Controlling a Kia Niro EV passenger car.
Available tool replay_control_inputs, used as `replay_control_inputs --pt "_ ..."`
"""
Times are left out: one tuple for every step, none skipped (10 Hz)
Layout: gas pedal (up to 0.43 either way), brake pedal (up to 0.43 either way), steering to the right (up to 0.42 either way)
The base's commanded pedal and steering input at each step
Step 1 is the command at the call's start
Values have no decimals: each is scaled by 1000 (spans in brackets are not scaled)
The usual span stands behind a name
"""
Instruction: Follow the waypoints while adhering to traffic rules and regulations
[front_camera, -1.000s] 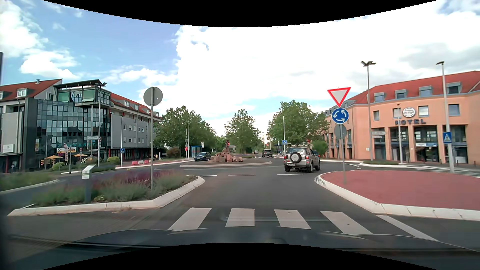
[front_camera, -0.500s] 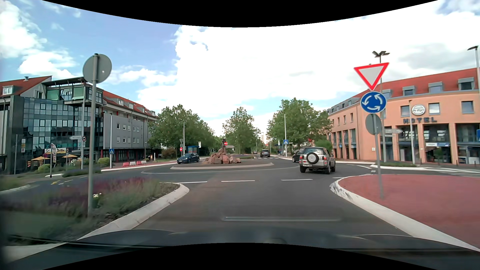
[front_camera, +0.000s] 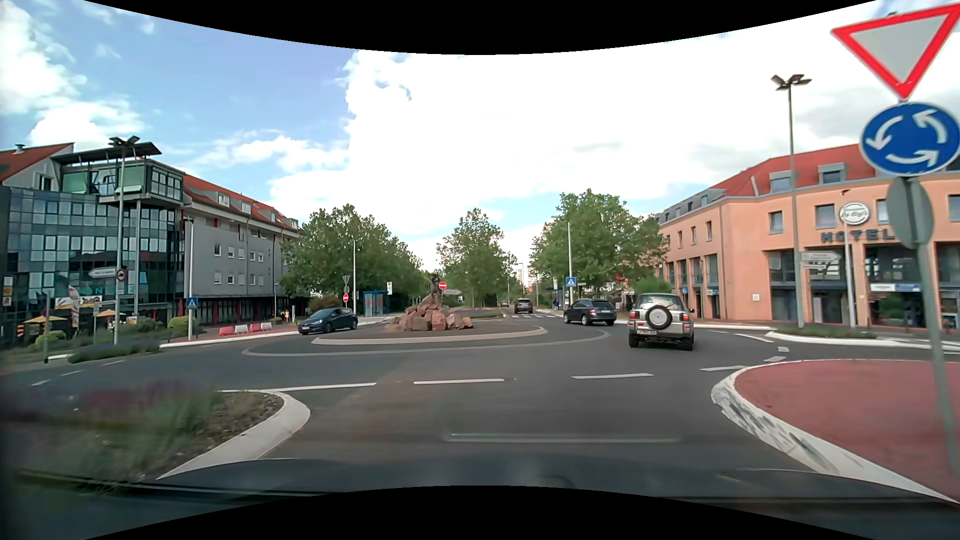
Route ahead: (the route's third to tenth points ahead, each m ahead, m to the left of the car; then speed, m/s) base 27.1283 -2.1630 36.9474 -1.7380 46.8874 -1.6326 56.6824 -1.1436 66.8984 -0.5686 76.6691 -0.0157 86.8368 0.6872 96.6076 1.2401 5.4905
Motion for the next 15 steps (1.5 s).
replay_control_inputs --pt "67 0 63" --pt "59 0 84" --pt "59 0 101" --pt "59 0 121" --pt "39 0 138" --pt "28 0 152" --pt "8 0 170" --pt "8 0 185" --pt "8 0 202" --pt "8 0 217" --pt "0 0 230" --pt "0 0 241" --pt "0 0 248" --pt "0 0 249" --pt "0 0 249"
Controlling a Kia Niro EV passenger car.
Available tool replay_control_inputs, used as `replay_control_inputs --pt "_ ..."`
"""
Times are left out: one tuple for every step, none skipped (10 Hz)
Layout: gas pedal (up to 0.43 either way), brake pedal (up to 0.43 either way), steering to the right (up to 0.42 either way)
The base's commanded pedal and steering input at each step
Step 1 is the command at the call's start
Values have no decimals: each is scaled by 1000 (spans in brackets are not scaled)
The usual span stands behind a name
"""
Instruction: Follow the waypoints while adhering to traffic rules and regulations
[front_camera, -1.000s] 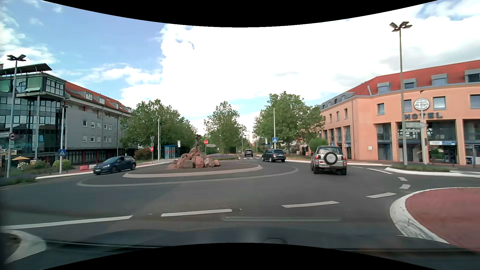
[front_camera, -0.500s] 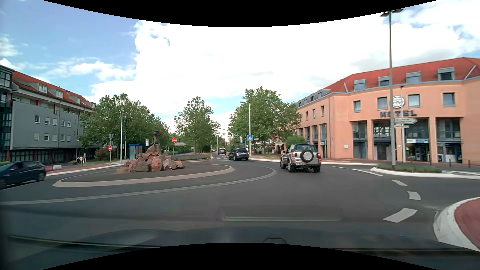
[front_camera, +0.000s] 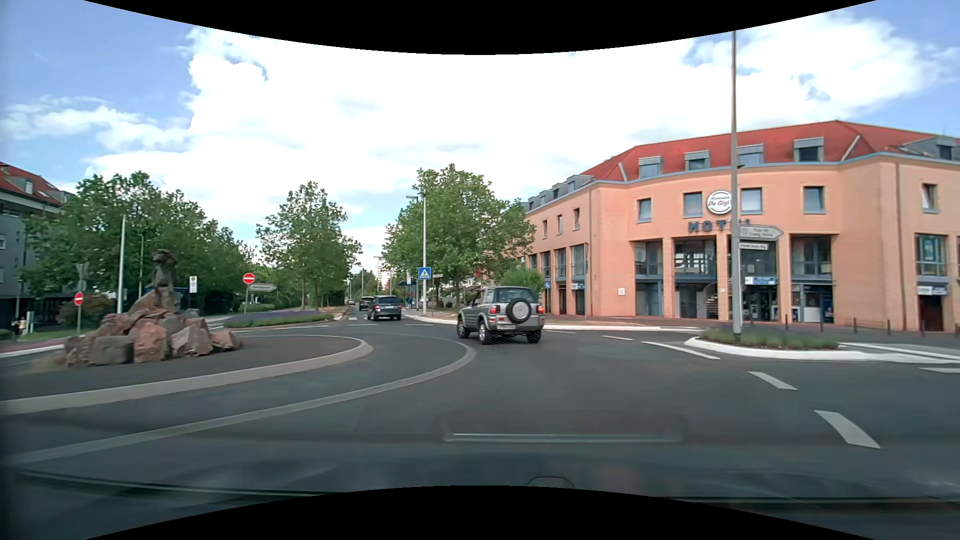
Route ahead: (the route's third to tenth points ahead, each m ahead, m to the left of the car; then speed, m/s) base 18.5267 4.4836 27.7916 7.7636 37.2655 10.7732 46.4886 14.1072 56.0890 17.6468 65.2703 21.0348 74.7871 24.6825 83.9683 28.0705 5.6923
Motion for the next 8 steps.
replay_control_inputs --pt "0 0 246" --pt "0 0 234" --pt "0 0 215" --pt "0 0 182" --pt "0 0 139" --pt "0 0 100" --pt "0 0 52" --pt "0 0 -3"
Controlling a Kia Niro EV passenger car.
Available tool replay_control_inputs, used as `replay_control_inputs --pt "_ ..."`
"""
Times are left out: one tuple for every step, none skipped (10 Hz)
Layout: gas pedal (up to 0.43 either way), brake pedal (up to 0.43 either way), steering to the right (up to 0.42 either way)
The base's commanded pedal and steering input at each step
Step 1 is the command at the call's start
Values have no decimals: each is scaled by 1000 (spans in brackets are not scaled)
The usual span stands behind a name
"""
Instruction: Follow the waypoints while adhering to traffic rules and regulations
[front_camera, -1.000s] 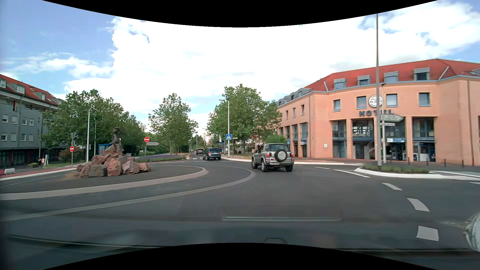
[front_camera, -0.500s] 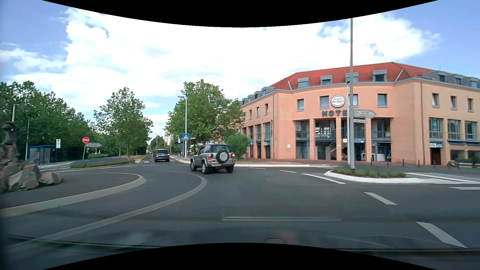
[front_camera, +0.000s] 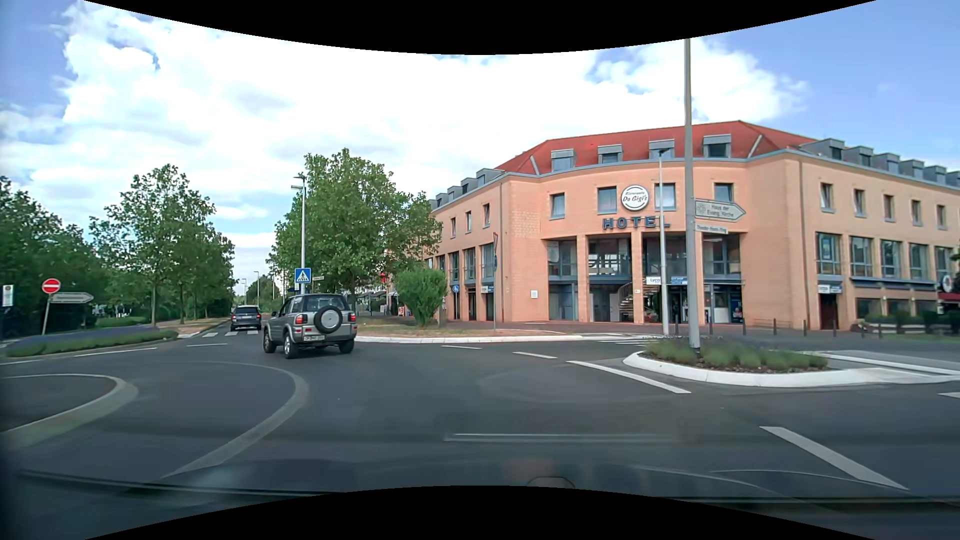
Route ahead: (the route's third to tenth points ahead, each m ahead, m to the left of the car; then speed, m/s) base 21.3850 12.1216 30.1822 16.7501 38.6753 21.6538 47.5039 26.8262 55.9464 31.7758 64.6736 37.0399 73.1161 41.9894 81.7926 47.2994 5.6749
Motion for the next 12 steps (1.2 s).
replay_control_inputs --pt "0 0 -54" --pt "0 0 -97" --pt "0 0 -140" --pt "0 0 -179" --pt "0 0 -203" --pt "0 0 -230" --pt "0 0 -251" --pt "0 0 -266" --pt "0 0 -284" --pt "0 0 -298" --pt "0 0 -306" --pt "20 0 -312"
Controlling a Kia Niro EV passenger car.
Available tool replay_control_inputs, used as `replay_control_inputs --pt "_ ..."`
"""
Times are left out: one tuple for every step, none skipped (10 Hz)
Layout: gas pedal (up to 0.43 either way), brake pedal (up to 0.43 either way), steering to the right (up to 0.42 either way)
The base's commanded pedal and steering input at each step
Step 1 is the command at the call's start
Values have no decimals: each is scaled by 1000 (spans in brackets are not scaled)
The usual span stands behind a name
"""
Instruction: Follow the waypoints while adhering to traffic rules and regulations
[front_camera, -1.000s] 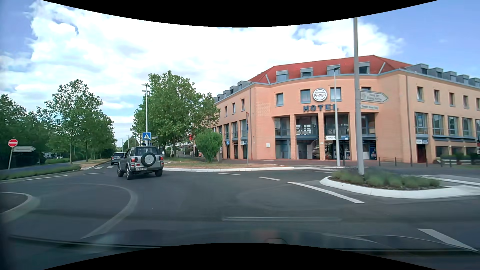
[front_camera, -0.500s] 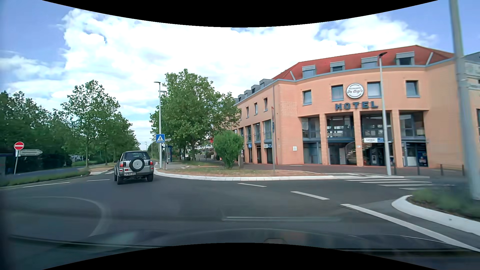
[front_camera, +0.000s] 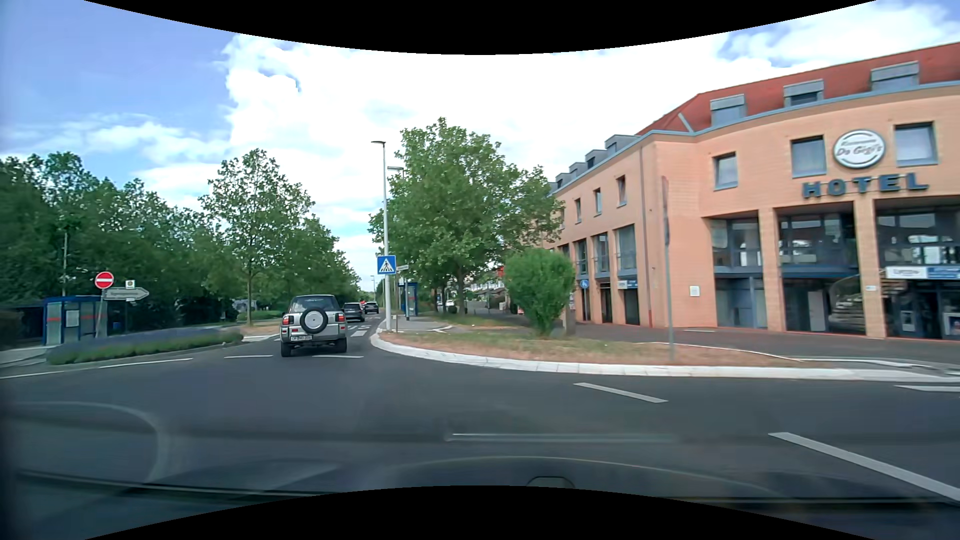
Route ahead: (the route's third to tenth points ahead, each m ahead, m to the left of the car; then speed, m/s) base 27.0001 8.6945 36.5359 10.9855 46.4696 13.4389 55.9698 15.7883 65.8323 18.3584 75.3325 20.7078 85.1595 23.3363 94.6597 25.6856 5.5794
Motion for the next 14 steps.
replay_control_inputs --pt "20 0 -320" --pt "20 0 -326" --pt "20 0 -329" --pt "20 0 -329" --pt "20 0 -329" --pt "20 0 -329" --pt "20 0 -325" --pt "20 0 -311" --pt "20 0 -292" --pt "20 0 -265" --pt "20 0 -243" --pt "20 0 -207" --pt "20 0 -163" --pt "20 0 -132"
